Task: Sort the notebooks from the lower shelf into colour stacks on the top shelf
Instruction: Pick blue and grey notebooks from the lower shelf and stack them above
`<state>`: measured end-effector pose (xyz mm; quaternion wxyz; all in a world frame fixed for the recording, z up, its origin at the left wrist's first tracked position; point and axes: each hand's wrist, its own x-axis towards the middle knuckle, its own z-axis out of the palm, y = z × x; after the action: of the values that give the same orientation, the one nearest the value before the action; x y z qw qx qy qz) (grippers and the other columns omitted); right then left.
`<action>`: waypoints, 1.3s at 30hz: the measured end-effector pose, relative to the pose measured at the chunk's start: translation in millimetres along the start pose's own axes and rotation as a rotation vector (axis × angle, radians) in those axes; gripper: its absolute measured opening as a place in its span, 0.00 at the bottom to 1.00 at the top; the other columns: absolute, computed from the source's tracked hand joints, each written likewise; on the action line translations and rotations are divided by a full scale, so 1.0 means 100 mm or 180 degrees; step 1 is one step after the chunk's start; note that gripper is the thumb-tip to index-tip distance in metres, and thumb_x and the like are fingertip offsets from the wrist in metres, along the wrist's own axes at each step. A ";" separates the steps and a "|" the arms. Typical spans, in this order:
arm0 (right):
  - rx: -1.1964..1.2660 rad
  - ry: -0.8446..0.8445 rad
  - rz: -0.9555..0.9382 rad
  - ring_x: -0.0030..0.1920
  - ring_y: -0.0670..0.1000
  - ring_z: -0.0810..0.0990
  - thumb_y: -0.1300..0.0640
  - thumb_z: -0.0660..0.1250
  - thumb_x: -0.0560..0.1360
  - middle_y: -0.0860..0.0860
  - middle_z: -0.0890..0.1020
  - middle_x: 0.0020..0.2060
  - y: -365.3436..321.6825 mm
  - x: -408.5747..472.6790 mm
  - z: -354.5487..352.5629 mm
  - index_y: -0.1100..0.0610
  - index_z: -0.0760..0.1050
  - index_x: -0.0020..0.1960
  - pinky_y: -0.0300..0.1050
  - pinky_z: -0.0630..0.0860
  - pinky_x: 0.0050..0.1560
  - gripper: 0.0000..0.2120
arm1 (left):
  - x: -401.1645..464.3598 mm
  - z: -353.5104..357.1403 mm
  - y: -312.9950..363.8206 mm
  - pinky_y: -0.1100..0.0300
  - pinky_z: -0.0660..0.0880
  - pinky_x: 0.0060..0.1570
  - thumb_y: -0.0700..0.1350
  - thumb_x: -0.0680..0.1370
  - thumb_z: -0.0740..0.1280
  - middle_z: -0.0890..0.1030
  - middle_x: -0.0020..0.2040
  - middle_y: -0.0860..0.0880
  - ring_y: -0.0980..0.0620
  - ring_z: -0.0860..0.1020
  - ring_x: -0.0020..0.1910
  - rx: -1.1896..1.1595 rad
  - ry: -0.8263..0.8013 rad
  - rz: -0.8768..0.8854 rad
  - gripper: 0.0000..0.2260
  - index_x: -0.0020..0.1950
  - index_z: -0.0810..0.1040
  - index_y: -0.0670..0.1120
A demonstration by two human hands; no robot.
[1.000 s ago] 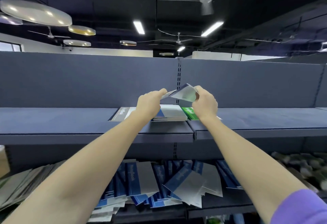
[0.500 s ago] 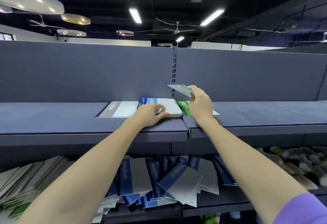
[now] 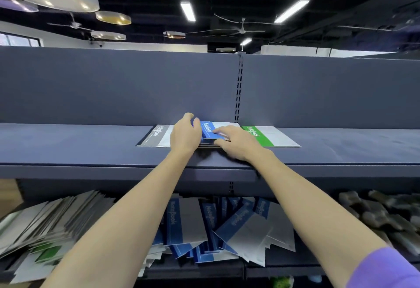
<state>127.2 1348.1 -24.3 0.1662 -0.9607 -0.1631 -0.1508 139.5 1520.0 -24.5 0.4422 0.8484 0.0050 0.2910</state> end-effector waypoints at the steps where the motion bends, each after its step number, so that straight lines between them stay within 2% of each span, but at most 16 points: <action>1: -0.0080 -0.0062 -0.0038 0.71 0.51 0.69 0.37 0.59 0.77 0.45 0.71 0.72 -0.01 -0.01 0.01 0.42 0.70 0.72 0.53 0.67 0.70 0.25 | -0.01 0.00 0.01 0.50 0.75 0.56 0.50 0.82 0.56 0.81 0.58 0.47 0.44 0.77 0.55 -0.0024 -0.0055 0.0029 0.14 0.64 0.74 0.46; 3: -0.0241 -0.0123 -0.0088 0.71 0.50 0.68 0.32 0.57 0.76 0.44 0.71 0.73 -0.02 -0.02 0.02 0.43 0.69 0.73 0.53 0.67 0.70 0.30 | -0.02 0.00 0.01 0.49 0.74 0.56 0.51 0.82 0.57 0.81 0.57 0.47 0.45 0.77 0.55 -0.0014 -0.0138 0.0099 0.14 0.63 0.75 0.46; 6: -0.0290 -0.0158 -0.0038 0.72 0.51 0.67 0.32 0.55 0.77 0.45 0.69 0.74 -0.03 -0.03 0.02 0.44 0.67 0.75 0.53 0.67 0.71 0.31 | -0.03 0.00 0.04 0.50 0.74 0.58 0.51 0.82 0.58 0.80 0.60 0.48 0.45 0.76 0.58 0.0136 -0.0226 0.0229 0.16 0.66 0.75 0.47; 9: -0.0370 -0.0233 -0.0053 0.74 0.51 0.66 0.34 0.54 0.79 0.47 0.68 0.76 -0.07 -0.11 -0.02 0.46 0.65 0.77 0.52 0.64 0.73 0.30 | -0.08 -0.02 0.08 0.50 0.74 0.55 0.50 0.82 0.58 0.81 0.60 0.49 0.46 0.77 0.56 0.0212 -0.0241 0.0392 0.15 0.65 0.75 0.47; 14: -0.0134 0.0252 0.0100 0.71 0.53 0.69 0.39 0.59 0.80 0.48 0.71 0.73 -0.03 -0.38 -0.25 0.47 0.69 0.74 0.52 0.65 0.71 0.25 | -0.20 -0.06 0.18 0.50 0.74 0.55 0.48 0.82 0.58 0.80 0.60 0.49 0.45 0.76 0.57 0.0389 -0.0328 0.0739 0.14 0.64 0.76 0.47; 18: -0.0408 0.0636 0.0389 0.63 0.57 0.74 0.48 0.61 0.80 0.53 0.77 0.63 0.21 -0.64 -0.46 0.52 0.75 0.66 0.53 0.68 0.65 0.17 | -0.40 -0.01 0.40 0.50 0.75 0.53 0.47 0.82 0.59 0.80 0.59 0.47 0.45 0.76 0.56 0.0465 -0.0749 0.1210 0.12 0.62 0.76 0.47; 21: -0.0439 0.0991 0.0726 0.57 0.59 0.75 0.56 0.62 0.78 0.56 0.78 0.54 0.47 -0.94 -0.54 0.57 0.77 0.59 0.54 0.72 0.58 0.12 | -0.58 0.06 0.62 0.49 0.77 0.53 0.48 0.82 0.60 0.80 0.59 0.49 0.46 0.77 0.54 0.0273 -0.1134 0.1493 0.11 0.61 0.77 0.48; 24: -0.0250 0.1516 0.1175 0.52 0.59 0.74 0.59 0.62 0.77 0.56 0.75 0.49 0.65 -1.34 -0.52 0.59 0.73 0.51 0.55 0.74 0.51 0.05 | -0.84 0.13 0.80 0.49 0.78 0.50 0.48 0.81 0.61 0.81 0.53 0.53 0.49 0.78 0.48 -0.0113 -0.1495 0.1785 0.09 0.57 0.78 0.49; 26: -0.0160 0.1667 0.1385 0.49 0.58 0.72 0.59 0.63 0.76 0.55 0.74 0.47 0.75 -1.63 -0.43 0.57 0.69 0.48 0.54 0.73 0.48 0.04 | -1.08 0.22 0.89 0.50 0.78 0.48 0.46 0.81 0.61 0.80 0.47 0.54 0.50 0.77 0.43 -0.0269 -0.1668 0.2066 0.07 0.54 0.77 0.48; 28: -0.0088 0.1566 0.1563 0.48 0.57 0.73 0.58 0.64 0.76 0.54 0.75 0.45 0.86 -1.90 -0.30 0.57 0.68 0.47 0.53 0.73 0.48 0.05 | -1.36 0.34 0.96 0.52 0.77 0.46 0.45 0.81 0.62 0.79 0.42 0.54 0.51 0.76 0.40 -0.0375 -0.1929 0.2286 0.07 0.53 0.78 0.46; 31: 0.0009 0.1011 0.1797 0.47 0.58 0.75 0.58 0.66 0.76 0.55 0.77 0.45 0.99 -2.21 -0.05 0.56 0.69 0.47 0.52 0.74 0.48 0.05 | -1.75 0.57 0.93 0.54 0.75 0.47 0.47 0.80 0.61 0.77 0.41 0.55 0.49 0.76 0.44 -0.0097 -0.2453 0.2356 0.08 0.55 0.78 0.50; 34: -0.0010 0.0452 0.1942 0.48 0.58 0.77 0.57 0.64 0.77 0.54 0.77 0.47 1.10 -2.47 0.25 0.54 0.69 0.47 0.51 0.74 0.48 0.04 | -2.05 0.86 0.65 0.52 0.76 0.48 0.47 0.80 0.59 0.81 0.49 0.52 0.46 0.78 0.50 0.0436 -0.2960 0.2199 0.10 0.58 0.77 0.53; 39: 0.0300 0.0077 0.2203 0.49 0.55 0.77 0.56 0.63 0.79 0.53 0.77 0.51 1.25 -2.76 0.75 0.55 0.71 0.54 0.52 0.76 0.53 0.05 | -2.34 1.21 -0.04 0.49 0.78 0.50 0.48 0.82 0.57 0.79 0.60 0.47 0.44 0.78 0.53 0.1126 -0.3312 0.1835 0.12 0.63 0.73 0.50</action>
<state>-58.7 1191.7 -220.3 0.2535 -0.9485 0.1675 -0.0892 7.1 1369.9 -195.5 0.1430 0.9067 -0.3924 -0.0583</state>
